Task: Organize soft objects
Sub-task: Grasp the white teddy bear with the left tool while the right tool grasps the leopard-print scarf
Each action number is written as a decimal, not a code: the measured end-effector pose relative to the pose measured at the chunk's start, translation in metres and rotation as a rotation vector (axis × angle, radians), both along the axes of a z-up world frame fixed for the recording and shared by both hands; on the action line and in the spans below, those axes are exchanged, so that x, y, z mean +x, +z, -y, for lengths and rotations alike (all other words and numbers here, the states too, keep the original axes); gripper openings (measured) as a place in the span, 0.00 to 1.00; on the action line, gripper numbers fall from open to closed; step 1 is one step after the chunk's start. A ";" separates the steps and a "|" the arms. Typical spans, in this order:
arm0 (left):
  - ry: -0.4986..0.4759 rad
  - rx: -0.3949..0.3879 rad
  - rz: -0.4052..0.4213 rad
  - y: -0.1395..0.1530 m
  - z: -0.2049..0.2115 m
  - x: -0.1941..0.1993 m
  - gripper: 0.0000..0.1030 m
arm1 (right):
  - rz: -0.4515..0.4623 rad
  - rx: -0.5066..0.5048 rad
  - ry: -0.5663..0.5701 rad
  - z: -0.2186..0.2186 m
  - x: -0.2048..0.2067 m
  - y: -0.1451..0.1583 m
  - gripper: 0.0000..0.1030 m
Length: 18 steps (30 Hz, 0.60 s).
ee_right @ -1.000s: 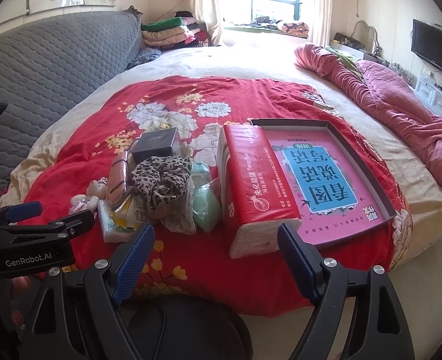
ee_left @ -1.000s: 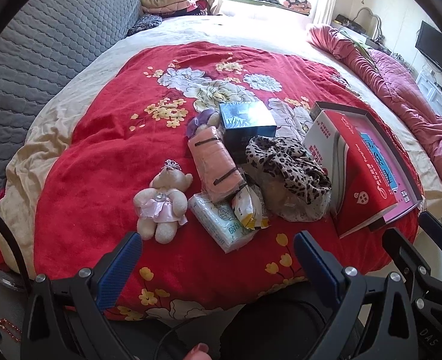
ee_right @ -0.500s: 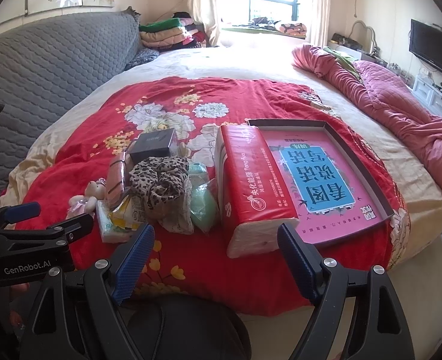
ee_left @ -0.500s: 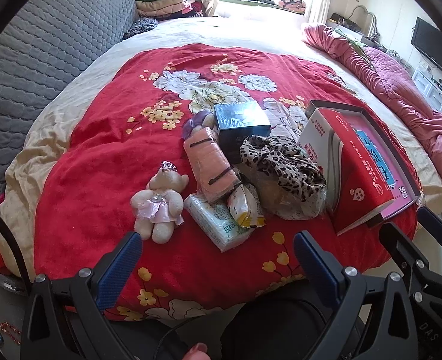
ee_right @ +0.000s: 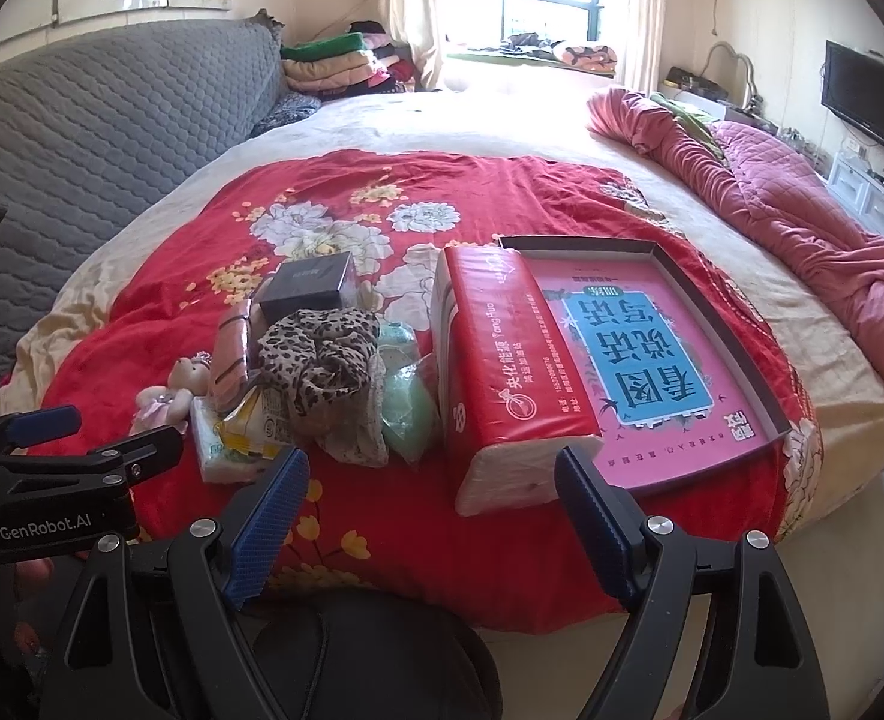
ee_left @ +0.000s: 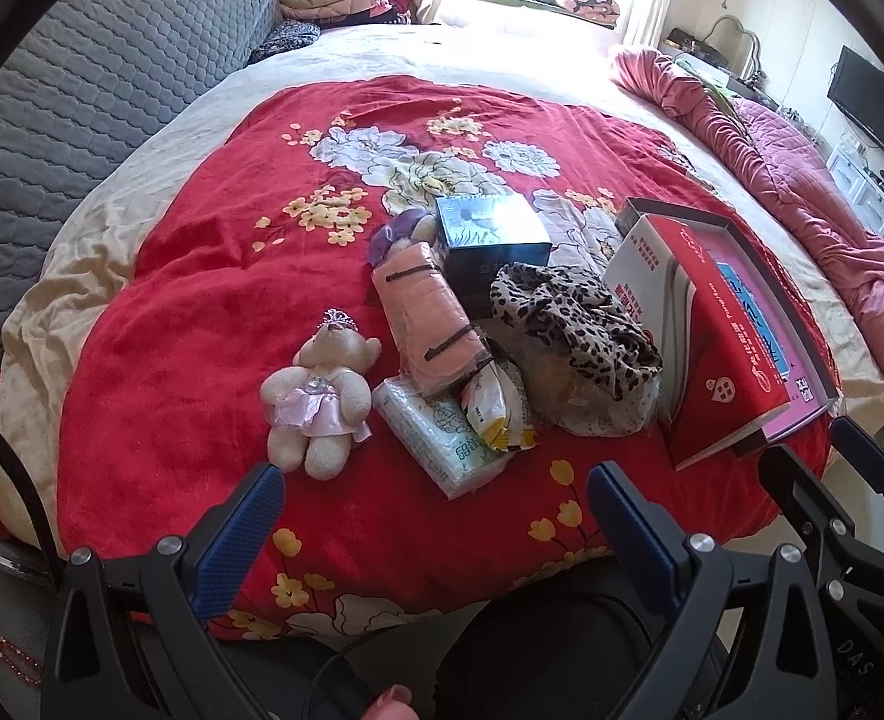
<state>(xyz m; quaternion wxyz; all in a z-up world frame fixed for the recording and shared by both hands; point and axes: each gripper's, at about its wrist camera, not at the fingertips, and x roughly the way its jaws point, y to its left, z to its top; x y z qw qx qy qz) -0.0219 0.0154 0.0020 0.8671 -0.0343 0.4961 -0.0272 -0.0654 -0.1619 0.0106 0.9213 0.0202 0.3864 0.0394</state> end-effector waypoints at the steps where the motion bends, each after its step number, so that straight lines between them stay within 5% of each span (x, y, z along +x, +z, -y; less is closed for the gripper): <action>1: 0.005 -0.002 -0.002 -0.001 -0.002 0.001 0.99 | -0.001 0.001 0.003 0.000 0.001 0.000 0.82; 11: 0.086 -0.084 -0.052 -0.019 -0.052 0.013 0.99 | -0.014 -0.008 0.038 -0.011 0.018 -0.007 0.82; 18: 0.145 -0.074 -0.091 -0.039 -0.085 0.023 0.99 | -0.012 -0.023 0.058 -0.019 0.028 -0.011 0.82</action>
